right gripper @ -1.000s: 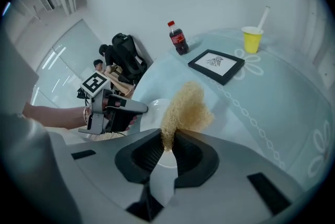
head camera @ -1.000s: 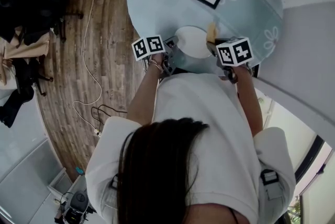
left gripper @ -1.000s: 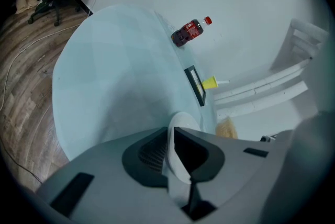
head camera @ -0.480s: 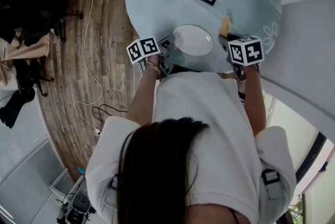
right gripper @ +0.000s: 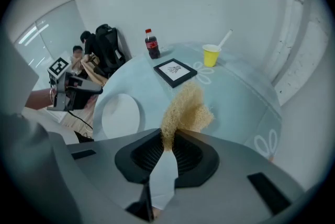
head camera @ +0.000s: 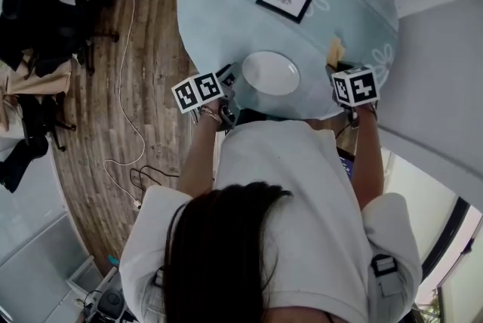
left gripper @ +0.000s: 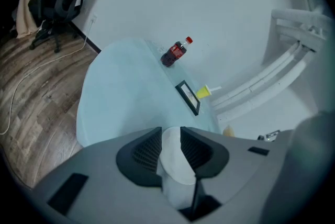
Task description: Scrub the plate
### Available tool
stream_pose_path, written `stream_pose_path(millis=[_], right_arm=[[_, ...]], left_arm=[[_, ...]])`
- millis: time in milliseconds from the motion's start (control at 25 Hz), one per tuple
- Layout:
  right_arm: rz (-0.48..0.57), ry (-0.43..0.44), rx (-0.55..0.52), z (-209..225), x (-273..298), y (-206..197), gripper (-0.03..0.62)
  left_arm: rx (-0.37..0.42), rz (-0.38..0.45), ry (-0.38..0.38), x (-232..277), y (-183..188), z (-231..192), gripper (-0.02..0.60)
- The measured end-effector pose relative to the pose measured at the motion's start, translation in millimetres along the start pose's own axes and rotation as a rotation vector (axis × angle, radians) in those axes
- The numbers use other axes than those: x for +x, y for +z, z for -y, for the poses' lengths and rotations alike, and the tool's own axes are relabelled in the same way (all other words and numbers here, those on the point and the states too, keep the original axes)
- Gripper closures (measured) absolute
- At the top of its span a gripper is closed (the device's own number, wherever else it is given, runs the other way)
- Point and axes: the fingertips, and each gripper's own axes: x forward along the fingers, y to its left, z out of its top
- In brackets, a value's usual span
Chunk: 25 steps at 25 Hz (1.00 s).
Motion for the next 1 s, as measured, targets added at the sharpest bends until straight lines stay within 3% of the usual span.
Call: stream_pose_path(millis=[120,320,520,760,1000], right_arm=[[-0.04,-0.043,-0.042,15,8,-3,0.533],[-0.11,-0.098,-0.136,29,20,-6,0.533],[-0.213,-0.149,-0.214,38,36,-22,0.533],[-0.268,-0.147,-0.259,37,54,-29,0.533],[-0.324,-0.17,-0.302,39,61,-35,0.52]], left_arm=[[0.02,0.023,-0.054,-3,6,16,0.491],[0.055,0.094,-0.074,-15,17,30,0.51],[0.076,0.188,-0.175,-33,33,55,0.545],[0.149,0.289,-0.081,-54,58,53,0.555],[0.094,0.287,-0.113,-52,59,55,0.558]])
